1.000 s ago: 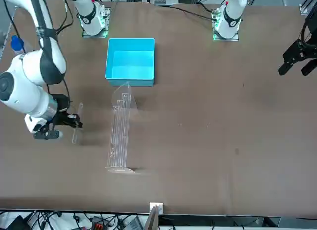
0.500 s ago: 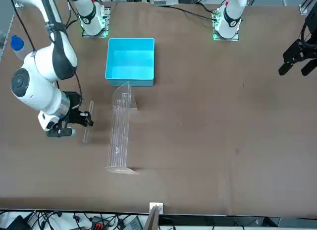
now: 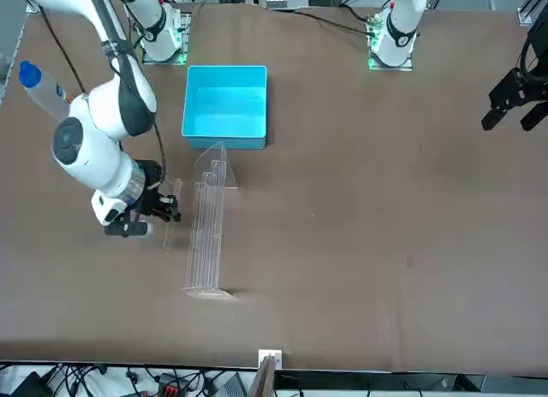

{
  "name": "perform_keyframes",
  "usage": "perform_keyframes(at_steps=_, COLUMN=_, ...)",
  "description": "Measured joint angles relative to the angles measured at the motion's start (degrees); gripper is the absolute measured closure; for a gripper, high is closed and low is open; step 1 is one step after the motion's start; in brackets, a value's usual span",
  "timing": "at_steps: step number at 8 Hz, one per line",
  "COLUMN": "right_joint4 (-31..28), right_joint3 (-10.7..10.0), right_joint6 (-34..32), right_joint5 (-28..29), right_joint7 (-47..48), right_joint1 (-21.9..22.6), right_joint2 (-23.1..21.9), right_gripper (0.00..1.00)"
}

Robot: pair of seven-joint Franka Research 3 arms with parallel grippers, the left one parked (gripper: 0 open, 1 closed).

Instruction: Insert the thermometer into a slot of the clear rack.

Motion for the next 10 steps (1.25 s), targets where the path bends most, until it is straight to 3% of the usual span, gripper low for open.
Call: perform_keyframes(at_steps=10, right_joint4=0.0, right_joint3=0.0, right_joint6=4.8, right_joint5=-0.9, right_joint7=7.4, right_joint1=3.2, right_joint2=3.9, right_gripper=0.78)
